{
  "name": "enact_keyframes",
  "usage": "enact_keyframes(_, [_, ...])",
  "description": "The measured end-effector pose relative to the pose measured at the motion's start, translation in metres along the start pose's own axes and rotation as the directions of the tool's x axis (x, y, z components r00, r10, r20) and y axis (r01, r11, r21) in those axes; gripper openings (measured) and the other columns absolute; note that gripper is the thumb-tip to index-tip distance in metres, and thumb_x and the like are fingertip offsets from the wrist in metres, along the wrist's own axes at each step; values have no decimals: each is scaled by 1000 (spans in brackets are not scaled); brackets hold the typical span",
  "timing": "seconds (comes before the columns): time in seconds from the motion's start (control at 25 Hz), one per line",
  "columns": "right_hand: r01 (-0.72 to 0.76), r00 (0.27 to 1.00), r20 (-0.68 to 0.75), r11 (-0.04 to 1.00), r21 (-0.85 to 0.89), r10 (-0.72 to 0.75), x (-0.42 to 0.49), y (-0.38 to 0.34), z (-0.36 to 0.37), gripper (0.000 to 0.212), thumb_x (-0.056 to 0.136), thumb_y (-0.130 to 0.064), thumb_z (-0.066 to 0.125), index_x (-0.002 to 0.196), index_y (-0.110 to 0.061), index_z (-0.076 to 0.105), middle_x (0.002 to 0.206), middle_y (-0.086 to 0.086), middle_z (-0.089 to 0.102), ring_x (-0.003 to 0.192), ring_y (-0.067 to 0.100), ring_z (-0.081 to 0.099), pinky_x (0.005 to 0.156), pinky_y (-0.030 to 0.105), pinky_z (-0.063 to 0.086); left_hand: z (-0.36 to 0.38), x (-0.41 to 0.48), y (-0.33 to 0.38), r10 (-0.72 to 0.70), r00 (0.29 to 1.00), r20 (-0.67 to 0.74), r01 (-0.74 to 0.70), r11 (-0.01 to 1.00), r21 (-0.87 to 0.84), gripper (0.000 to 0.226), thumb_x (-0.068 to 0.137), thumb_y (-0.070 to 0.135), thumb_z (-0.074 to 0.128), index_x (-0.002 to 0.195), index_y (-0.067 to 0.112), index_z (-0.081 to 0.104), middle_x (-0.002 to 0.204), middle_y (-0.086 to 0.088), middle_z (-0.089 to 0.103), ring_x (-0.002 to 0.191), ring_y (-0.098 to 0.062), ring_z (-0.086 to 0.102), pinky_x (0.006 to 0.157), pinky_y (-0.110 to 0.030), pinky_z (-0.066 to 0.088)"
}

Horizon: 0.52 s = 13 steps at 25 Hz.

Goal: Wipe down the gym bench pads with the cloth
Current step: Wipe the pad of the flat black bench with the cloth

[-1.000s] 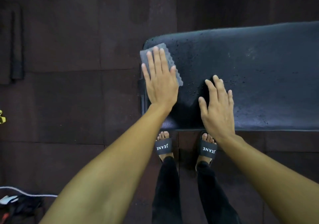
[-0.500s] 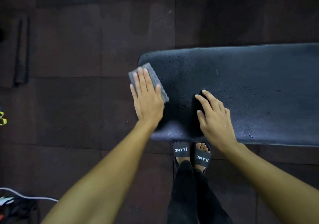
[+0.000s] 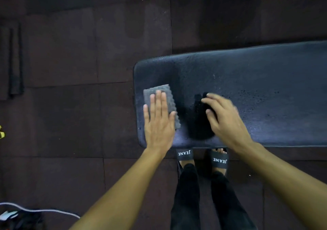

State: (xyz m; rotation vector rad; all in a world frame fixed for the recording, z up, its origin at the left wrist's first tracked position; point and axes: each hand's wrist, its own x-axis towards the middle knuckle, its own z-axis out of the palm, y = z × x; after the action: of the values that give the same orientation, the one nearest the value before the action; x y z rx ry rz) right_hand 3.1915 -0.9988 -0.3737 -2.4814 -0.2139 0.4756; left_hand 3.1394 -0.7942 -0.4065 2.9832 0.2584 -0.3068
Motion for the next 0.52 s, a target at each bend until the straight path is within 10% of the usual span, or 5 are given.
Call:
enact_keyframes(0.2, [-276,959,-127,940,-200,255,36,62,-43,60,102,-45,39,156,-26,21,167,-1,2,153,22,1,123,49,-1,-7,48,-1,-96,995,-6,96,995,-29,68,103,47,24,157,11,6,166,-7,4,153,-22,1,124,-46,4])
enact_keyframes(0.52, [-204,979,-41,932,-298,201,43,107,-46,68,101,-61,21,158,-34,-5,165,-8,-17,151,15,-18,120,49,-14,4,100,102,3,993,-117,-3,1000,1,61,104,36,17,156,6,10,164,-12,10,152,-26,8,124,-48,9])
